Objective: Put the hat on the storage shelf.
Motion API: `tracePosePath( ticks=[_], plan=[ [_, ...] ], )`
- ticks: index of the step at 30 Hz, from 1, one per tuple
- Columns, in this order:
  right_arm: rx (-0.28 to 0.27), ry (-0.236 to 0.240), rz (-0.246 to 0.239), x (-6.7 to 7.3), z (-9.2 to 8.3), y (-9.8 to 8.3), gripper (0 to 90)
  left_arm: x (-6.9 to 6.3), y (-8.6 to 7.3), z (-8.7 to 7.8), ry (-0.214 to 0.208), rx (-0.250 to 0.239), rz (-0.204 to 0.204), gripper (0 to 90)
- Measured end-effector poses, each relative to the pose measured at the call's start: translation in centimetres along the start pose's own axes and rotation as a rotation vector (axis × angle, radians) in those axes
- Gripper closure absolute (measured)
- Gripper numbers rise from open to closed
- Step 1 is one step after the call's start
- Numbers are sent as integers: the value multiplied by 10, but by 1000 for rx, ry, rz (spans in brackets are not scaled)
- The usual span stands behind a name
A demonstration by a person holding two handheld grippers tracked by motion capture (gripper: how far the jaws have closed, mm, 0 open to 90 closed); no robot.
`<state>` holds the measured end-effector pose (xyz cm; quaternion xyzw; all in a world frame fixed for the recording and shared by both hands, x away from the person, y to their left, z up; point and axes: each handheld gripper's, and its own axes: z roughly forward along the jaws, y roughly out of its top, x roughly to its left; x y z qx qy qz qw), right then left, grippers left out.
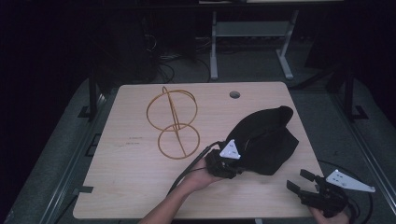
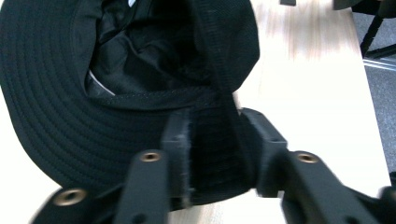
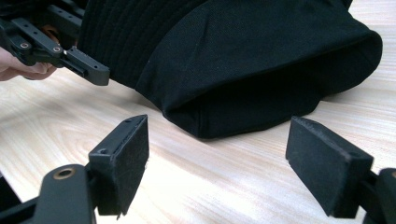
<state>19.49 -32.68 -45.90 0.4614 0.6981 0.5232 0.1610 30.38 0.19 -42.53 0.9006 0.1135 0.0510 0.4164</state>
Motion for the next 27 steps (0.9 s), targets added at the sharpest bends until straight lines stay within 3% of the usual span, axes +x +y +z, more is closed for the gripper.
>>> tracePosePath(
  ticks=[3,7,14,15,23,27],
  plan=[
    [-2,-11,12,-2,3,1,209,-2,2,-1,-5,-19,5,782],
    [-16,-9,43,-5,5,2,209,-5,4,-1,3,-26,16,824],
    [-34,-20,88,-9,10,8,214,-9,5,-1,-6,-29,19,848],
    [-38,-16,116,-12,13,10,216,-10,6,-2,-10,-30,19,851],
    [-53,-12,186,-21,24,17,228,-13,4,-2,-24,-35,17,853],
    [-62,-3,243,-25,31,18,240,-14,2,-1,-31,-40,12,853]
  ],
)
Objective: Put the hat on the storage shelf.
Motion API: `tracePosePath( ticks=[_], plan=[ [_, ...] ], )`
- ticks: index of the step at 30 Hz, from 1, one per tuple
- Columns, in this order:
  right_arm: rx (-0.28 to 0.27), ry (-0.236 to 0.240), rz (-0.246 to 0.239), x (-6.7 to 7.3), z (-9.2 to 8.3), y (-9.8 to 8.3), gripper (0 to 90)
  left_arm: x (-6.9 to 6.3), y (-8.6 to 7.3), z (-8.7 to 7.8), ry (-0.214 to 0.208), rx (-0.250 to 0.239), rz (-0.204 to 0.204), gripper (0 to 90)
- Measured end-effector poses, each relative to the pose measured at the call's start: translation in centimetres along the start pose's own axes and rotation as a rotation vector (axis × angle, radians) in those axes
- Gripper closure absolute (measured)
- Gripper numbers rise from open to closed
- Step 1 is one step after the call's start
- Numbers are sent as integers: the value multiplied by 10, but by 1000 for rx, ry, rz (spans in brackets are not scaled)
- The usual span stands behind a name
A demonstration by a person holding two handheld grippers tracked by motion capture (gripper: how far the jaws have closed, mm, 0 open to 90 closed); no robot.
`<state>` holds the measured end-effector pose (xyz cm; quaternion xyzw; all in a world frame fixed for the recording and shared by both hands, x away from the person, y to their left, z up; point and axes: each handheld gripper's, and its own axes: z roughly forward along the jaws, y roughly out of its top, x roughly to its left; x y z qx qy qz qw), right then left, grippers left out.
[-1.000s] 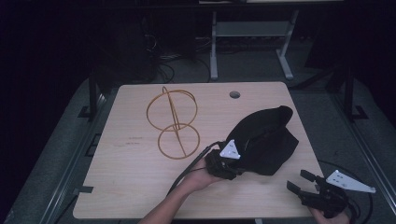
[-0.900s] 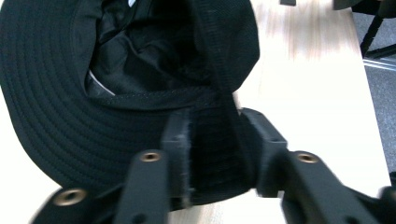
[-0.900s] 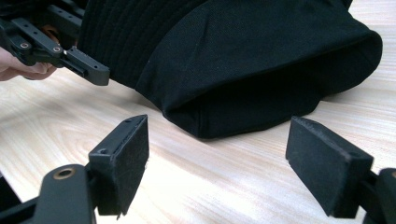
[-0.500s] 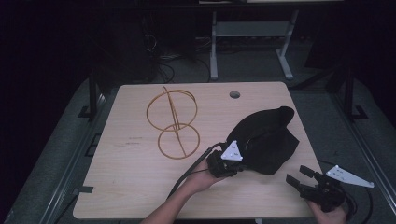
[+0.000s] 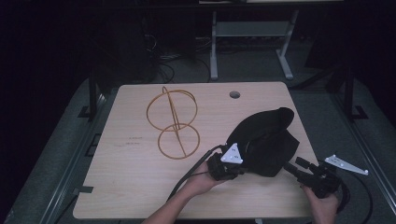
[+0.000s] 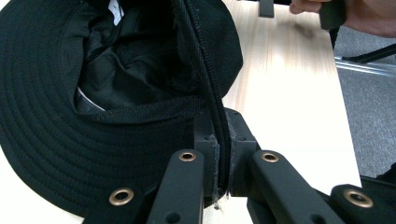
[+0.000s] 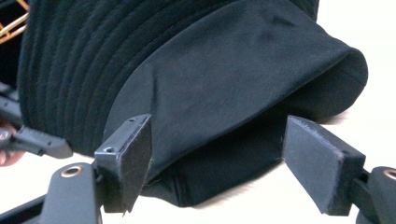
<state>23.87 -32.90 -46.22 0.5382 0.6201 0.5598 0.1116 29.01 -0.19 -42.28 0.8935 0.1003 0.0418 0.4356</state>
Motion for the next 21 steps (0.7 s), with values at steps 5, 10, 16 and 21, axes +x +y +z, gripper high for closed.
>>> tracePosePath(
  ticks=[5,10,16,21],
  plan=[
    [-27,26,82,-7,6,1,313,-1,0,-1,-6,0,4,853],
    [-34,31,140,-10,13,2,335,-3,0,-1,-12,-2,10,853],
    [-52,31,179,-8,22,3,441,-4,-1,-1,-20,0,20,852],
    [-78,27,192,-4,27,2,610,-5,-1,0,-21,7,28,852]
  ],
)
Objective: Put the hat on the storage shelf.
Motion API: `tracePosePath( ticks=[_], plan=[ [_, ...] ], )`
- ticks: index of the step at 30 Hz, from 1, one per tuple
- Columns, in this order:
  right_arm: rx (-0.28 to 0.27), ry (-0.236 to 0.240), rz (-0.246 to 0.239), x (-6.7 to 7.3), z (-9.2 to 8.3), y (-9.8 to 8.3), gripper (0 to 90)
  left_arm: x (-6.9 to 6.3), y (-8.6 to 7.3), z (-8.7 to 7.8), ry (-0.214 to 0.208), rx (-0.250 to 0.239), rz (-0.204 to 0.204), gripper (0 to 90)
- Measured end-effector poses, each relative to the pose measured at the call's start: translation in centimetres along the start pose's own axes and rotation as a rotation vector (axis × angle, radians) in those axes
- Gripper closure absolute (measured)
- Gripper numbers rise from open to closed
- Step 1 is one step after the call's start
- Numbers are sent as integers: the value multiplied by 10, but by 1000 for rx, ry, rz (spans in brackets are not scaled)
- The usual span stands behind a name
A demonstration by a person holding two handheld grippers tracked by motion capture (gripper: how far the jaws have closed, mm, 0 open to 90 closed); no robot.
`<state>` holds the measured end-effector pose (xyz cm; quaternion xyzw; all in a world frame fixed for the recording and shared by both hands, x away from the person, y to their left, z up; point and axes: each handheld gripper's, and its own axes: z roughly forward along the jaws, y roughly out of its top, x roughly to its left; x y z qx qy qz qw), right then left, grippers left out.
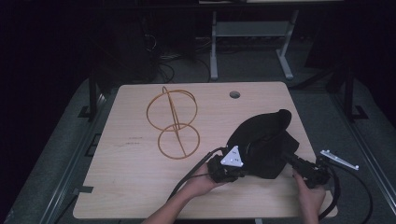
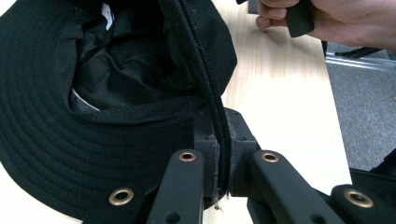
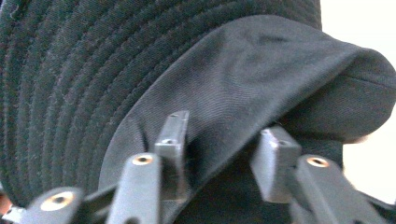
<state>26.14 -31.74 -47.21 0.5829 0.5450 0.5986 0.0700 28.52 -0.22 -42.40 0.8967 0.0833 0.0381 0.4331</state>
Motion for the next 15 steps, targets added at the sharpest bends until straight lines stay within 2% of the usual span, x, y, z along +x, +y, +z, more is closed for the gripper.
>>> tracePosePath(
  ticks=[1,4,5,6,7,15],
  plan=[
    [0,0,0,0,0,0,610,0,0,0,0,0,0,851],
    [-5,-11,-4,2,3,-1,728,-1,-1,1,-7,4,1,850],
    [-11,-18,-18,6,5,-2,797,-1,-1,2,-6,2,0,845],
    [-11,-18,-18,6,5,-2,797,-2,-1,2,-6,3,3,845],
    [-12,-31,-45,9,7,-1,843,-2,-1,2,-6,4,4,841],
    [-25,-34,-73,15,6,-2,874,-3,-2,-2,-10,11,0,817]
  ],
)
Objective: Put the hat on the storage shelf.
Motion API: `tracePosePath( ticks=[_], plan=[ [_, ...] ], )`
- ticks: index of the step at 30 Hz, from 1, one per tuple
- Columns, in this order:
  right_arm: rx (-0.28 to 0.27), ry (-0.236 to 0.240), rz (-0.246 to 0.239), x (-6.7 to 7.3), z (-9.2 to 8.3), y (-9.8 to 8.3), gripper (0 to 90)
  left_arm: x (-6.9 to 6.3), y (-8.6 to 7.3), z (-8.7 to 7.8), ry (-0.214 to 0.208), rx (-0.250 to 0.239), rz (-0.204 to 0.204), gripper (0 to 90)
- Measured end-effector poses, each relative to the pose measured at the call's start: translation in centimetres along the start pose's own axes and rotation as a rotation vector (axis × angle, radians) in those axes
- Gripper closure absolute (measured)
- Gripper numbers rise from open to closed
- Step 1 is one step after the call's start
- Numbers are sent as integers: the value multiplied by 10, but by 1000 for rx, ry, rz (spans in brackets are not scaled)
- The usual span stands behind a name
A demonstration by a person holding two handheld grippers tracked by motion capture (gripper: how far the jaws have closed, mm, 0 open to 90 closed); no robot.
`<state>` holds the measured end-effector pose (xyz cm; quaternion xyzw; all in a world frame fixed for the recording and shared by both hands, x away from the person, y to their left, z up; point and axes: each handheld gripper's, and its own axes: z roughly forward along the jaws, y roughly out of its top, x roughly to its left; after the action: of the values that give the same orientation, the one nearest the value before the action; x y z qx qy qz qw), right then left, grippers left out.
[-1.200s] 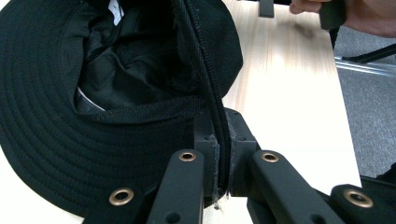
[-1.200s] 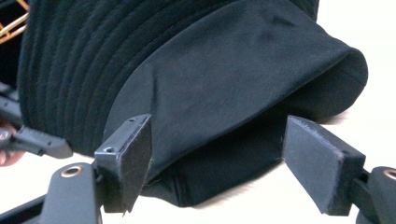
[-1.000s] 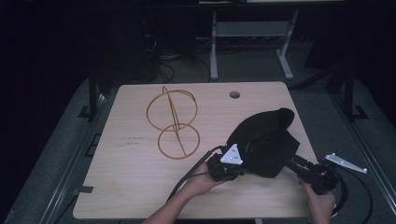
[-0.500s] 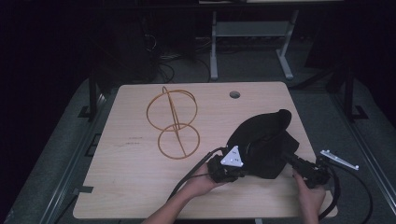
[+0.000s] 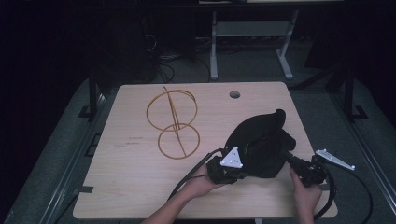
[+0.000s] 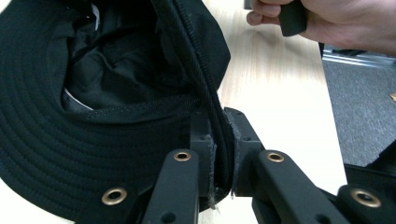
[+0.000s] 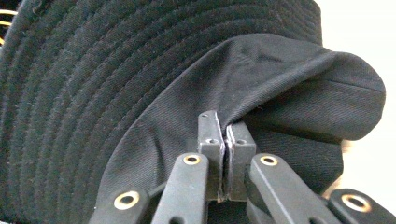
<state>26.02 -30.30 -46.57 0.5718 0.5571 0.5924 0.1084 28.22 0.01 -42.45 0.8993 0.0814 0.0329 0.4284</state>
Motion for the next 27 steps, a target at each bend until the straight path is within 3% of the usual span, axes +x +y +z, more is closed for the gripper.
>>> tracePosePath(
  ticks=[18,27],
  plan=[
    [-49,44,-58,18,-4,13,882,-1,-1,-12,16,-15,-7,772],
    [-63,70,-80,26,-7,24,883,1,-4,-20,21,-24,-26,676]
  ],
)
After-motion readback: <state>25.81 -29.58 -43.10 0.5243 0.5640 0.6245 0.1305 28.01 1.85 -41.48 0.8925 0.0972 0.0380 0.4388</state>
